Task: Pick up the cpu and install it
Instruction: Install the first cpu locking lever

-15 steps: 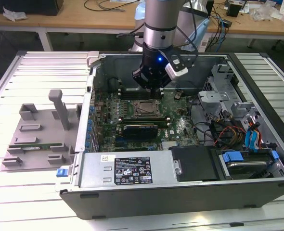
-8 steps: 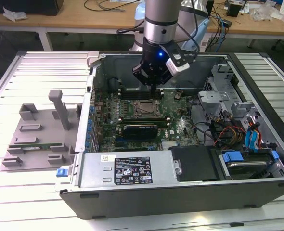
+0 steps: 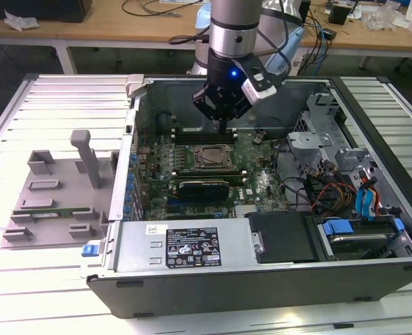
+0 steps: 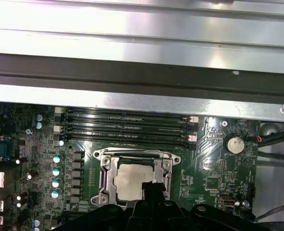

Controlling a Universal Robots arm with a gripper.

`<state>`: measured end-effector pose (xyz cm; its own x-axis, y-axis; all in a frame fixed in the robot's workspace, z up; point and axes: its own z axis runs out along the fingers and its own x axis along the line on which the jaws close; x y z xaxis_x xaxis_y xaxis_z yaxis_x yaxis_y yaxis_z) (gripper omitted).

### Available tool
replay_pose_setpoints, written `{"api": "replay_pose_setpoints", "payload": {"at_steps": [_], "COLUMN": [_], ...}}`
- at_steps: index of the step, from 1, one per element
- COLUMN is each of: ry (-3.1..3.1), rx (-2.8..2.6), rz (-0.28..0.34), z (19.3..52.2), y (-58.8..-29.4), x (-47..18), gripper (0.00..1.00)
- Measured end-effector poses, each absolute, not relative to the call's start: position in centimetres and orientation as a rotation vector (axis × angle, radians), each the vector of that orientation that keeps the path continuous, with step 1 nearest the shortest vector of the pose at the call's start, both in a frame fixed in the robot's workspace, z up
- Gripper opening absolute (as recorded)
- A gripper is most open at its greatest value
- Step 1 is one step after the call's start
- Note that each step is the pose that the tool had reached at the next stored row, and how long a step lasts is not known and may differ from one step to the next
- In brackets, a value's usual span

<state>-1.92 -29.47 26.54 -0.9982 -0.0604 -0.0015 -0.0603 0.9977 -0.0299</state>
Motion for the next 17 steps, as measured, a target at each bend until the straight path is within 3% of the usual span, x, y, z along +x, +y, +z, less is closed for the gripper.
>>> {"api": "replay_pose_setpoints", "payload": {"at_steps": [17], "ry": [3.137], "rx": [-0.095], "rz": [-0.047], "z": [28.2], "y": [-29.5], "x": [-1.9], "gripper": [0.11]}}
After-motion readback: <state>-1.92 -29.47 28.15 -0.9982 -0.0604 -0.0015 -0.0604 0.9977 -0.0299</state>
